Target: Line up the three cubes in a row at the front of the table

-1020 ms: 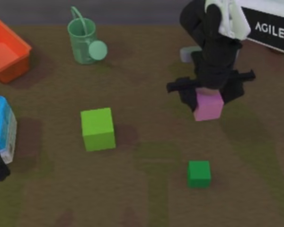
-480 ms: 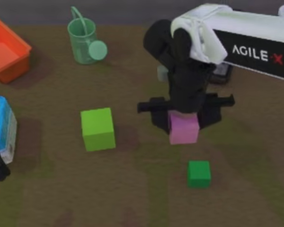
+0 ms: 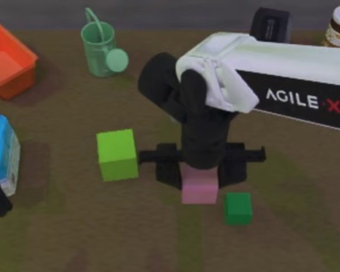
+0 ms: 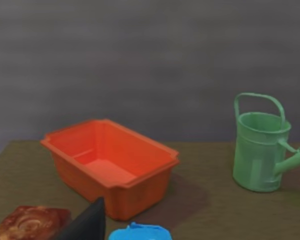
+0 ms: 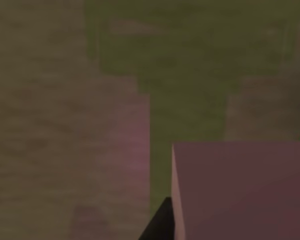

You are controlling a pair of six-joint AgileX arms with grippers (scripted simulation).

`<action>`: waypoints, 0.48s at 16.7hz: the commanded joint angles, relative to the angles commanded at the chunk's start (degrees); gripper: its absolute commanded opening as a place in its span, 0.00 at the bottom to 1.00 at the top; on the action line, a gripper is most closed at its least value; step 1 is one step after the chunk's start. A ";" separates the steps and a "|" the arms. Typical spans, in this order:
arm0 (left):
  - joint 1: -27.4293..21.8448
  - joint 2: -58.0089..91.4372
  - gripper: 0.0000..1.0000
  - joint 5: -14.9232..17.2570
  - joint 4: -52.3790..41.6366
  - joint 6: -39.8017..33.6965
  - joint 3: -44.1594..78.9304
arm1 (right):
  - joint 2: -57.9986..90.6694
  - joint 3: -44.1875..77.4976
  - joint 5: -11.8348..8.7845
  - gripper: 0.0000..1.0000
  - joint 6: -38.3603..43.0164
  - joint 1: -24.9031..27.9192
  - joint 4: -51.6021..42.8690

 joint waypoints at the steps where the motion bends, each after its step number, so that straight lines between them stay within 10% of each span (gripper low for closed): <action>1: 0.00 0.00 1.00 0.00 0.00 0.00 0.00 | 0.00 0.00 0.00 0.00 0.00 0.00 0.00; 8: 0.00 0.00 1.00 0.00 0.00 0.00 0.00 | 3.11 -5.12 -0.08 0.00 -0.09 0.03 8.39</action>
